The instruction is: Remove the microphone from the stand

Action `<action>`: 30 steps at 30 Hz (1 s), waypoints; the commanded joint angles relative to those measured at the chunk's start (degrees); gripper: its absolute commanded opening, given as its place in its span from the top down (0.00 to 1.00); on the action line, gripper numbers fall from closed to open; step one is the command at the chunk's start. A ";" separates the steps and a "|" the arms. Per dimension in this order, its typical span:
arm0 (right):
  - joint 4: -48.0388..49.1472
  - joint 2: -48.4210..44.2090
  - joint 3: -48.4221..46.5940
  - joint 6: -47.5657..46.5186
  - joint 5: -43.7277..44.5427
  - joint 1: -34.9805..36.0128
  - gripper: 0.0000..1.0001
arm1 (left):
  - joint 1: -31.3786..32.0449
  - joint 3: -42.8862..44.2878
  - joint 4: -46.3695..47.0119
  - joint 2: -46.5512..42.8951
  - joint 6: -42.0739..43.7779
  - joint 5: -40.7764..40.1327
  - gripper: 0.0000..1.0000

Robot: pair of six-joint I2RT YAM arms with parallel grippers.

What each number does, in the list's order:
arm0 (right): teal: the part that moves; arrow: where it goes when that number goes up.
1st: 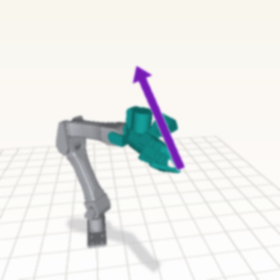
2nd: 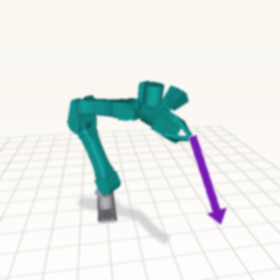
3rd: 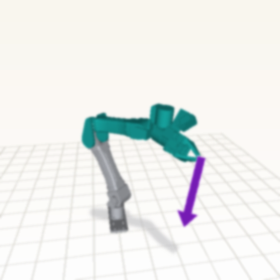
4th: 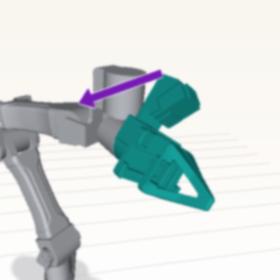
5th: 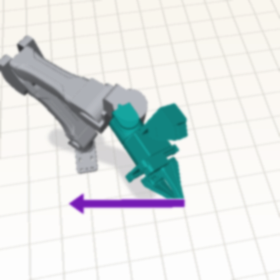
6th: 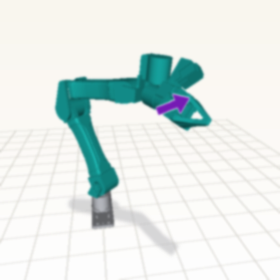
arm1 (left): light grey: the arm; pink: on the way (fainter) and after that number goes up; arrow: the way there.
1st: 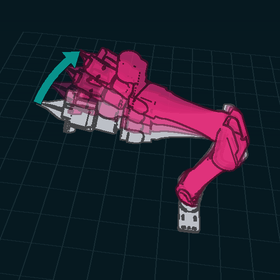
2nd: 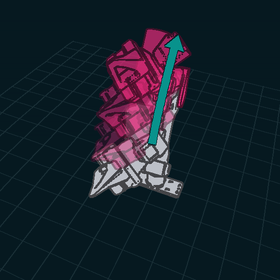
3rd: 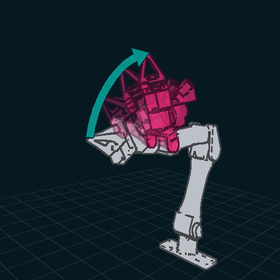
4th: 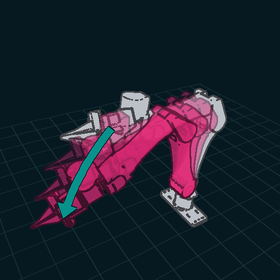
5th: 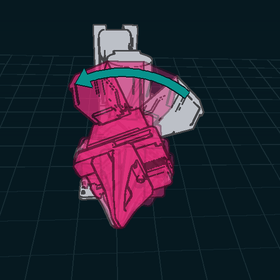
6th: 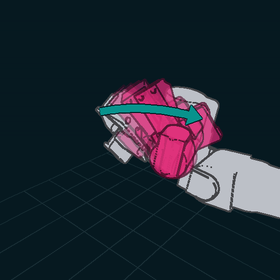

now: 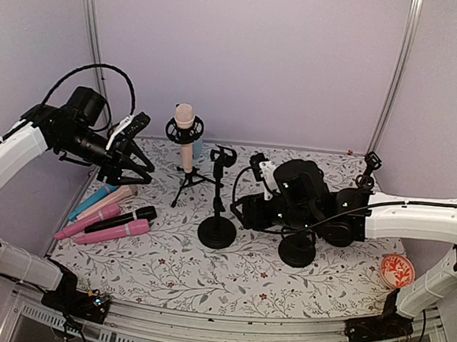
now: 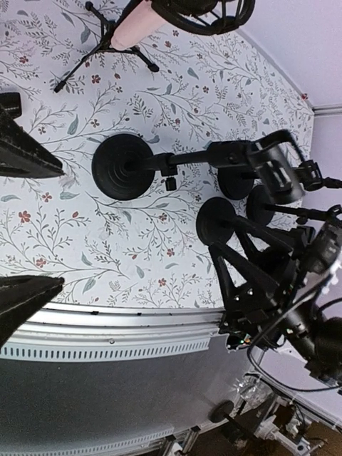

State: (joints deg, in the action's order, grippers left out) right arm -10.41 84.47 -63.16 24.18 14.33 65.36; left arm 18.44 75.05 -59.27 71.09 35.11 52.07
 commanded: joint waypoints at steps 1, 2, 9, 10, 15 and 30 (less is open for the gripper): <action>7.31 1.41 3.06 14.92 -17.32 -3.74 0.42 | -0.92 0.01 -0.72 -0.60 1.14 0.96 0.52; 8.32 2.00 3.05 16.11 -18.91 -4.18 0.43 | -0.92 0.01 -0.75 -0.54 1.26 1.01 0.52; 12.04 4.66 3.25 16.74 -22.40 -5.33 0.44 | -1.07 -0.07 -1.10 -0.60 1.65 1.53 0.53; 12.45 4.33 3.70 16.63 -21.88 -5.33 0.44 | -1.06 -0.14 -1.20 -0.65 1.82 1.66 0.53; 8.69 3.32 1.61 12.51 -12.04 -5.01 0.30 | -1.29 -0.25 -1.54 -0.43 2.55 1.97 0.53; -6.01 20.78 -25.01 -11.27 9.26 -2.43 0.21 | -3.23 0.63 -2.36 0.19 3.56 2.49 0.52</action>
State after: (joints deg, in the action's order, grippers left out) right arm -10.72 100.95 -83.74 19.49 17.78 62.78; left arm 16.19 75.05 -60.99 71.16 37.91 53.43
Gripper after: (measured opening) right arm 0.807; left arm 0.475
